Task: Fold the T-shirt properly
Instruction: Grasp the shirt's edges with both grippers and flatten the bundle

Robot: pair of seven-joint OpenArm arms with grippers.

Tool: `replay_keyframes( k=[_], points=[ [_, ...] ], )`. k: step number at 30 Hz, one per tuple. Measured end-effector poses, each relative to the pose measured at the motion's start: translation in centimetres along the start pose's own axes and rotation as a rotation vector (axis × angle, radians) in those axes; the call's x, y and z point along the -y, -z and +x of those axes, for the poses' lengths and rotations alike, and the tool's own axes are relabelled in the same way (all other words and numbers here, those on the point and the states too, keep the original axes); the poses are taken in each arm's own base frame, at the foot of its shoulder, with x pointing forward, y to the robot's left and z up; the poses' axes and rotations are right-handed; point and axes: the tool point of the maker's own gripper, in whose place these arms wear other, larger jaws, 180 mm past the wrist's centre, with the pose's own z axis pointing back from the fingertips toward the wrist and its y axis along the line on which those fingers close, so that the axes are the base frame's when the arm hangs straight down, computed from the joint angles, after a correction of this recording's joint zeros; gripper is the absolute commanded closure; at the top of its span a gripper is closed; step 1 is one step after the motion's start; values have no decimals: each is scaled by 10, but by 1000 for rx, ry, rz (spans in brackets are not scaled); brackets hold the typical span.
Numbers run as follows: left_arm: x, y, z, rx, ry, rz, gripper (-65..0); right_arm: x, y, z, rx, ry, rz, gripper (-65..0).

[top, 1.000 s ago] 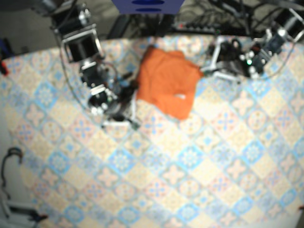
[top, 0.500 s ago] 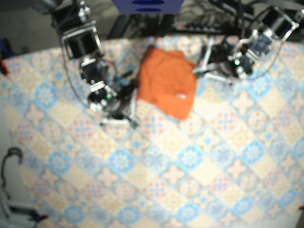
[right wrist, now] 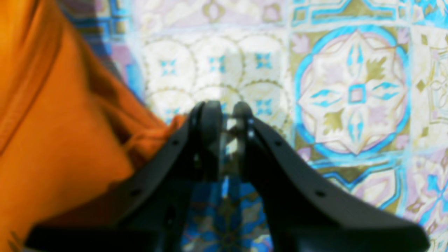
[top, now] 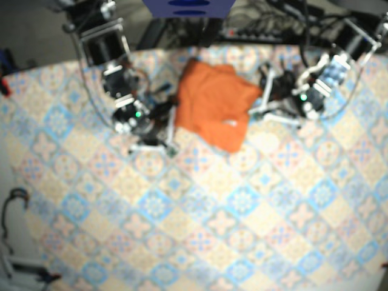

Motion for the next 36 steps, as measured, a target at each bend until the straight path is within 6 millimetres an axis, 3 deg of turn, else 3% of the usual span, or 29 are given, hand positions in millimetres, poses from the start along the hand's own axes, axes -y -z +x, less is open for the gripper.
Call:
replay_keyframes(
  k=[4,9,18,27,33,36],
  points=[
    [6,2,-3,-4,-2,-14,-146,0,0,-1,-1,1,2,-93],
    [34,11,-18,-35,14,-58,-145,2,1,0,-6,-2,5,-93],
    [47,17,-18,-81,77,-54,-144,3,1,1,-14,-3,11,-93],
    [59,21,11,-16,74,-66,-143,3,1,1,-12,-3,11,-93],
    [104,14,31,56,106,-195,-143,3,1,1,-12,-4,11,-93],
    [101,13,31,42,121,-191,-143,3,1,1,-9,-3,11,-93]
  ],
)
